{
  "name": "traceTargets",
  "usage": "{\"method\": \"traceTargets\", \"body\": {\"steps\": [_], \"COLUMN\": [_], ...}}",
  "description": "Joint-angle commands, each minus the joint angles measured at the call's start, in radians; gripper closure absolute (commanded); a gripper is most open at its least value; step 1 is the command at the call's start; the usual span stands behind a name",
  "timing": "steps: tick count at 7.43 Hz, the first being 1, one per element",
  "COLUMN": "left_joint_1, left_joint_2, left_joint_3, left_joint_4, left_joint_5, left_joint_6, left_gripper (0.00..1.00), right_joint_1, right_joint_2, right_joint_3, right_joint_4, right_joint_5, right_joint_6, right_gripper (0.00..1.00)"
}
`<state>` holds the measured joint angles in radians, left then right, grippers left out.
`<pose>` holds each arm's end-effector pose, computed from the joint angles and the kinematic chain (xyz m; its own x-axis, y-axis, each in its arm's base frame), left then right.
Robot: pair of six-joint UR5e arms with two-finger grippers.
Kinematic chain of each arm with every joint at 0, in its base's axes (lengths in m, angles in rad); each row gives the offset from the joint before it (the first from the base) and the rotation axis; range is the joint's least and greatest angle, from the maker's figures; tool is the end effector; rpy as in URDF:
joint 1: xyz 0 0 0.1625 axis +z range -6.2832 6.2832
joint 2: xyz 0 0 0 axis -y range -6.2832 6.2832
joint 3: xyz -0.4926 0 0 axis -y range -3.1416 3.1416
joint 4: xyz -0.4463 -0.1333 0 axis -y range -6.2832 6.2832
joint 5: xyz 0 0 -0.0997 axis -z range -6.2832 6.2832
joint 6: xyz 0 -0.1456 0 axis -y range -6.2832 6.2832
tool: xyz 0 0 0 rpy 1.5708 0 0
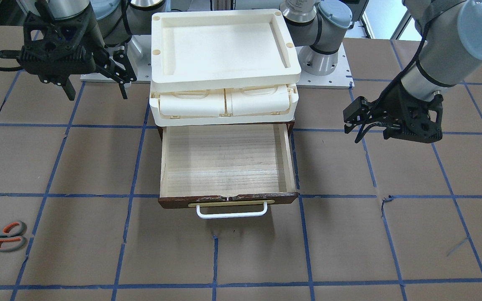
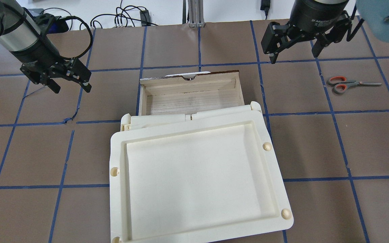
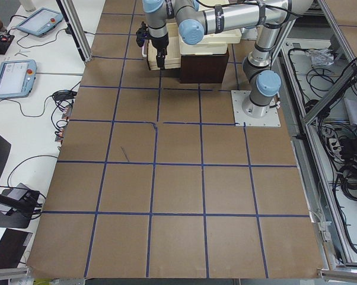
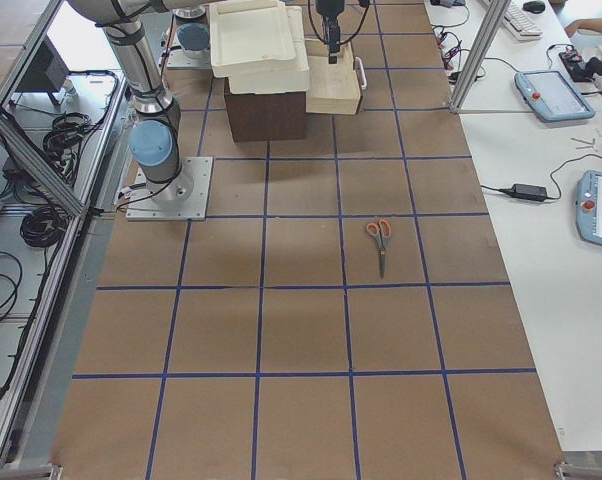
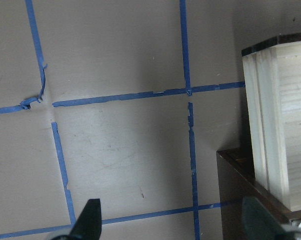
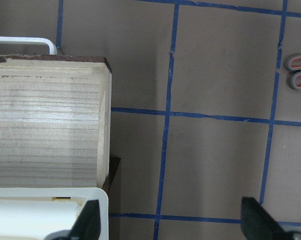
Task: Put scissors in drawer and close it
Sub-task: 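Move the right gripper down over the grey-orange scissors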
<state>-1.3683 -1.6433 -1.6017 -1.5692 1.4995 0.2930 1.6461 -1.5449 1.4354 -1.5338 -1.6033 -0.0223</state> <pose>-0.0273 -0.5814 0.4531 -0.9918 0.0826 0.0972 0.0902 0.9930 0.0768 0.1708 -0.5551 0.5658 -0.9949 -0.0950 0.0340 -0.0972 0.9927 -0.0717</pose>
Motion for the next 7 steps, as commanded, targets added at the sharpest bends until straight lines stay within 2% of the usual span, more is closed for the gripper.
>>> {"method": "traceTargets", "body": {"steps": [1, 4, 6, 7], "left_joint_1": [0.000, 0.000, 0.000, 0.000], "left_joint_2": [0.000, 0.000, 0.000, 0.000], "left_joint_3": [-0.001, -0.001, -0.001, -0.001], "left_joint_4": [0.000, 0.000, 0.000, 0.000], "left_joint_5": [-0.001, 0.001, -0.001, 0.001], "left_joint_6": [0.000, 0.000, 0.000, 0.000], "left_gripper": [0.00, 0.00, 0.00, 0.00], "right_joint_1": [-0.017, -0.159, -0.291, -0.355], "right_joint_2": [0.041, 0.071, 0.152, 0.199], "right_joint_3": [-0.010, 0.002, 0.002, 0.003], "right_joint_4": [-0.003, 0.020, 0.002, -0.062], "right_joint_5": [0.013, 0.017, 0.020, 0.019], "right_joint_6": [0.002, -0.017, -0.242, -0.416], "right_gripper": [0.00, 0.00, 0.00, 0.00]}}
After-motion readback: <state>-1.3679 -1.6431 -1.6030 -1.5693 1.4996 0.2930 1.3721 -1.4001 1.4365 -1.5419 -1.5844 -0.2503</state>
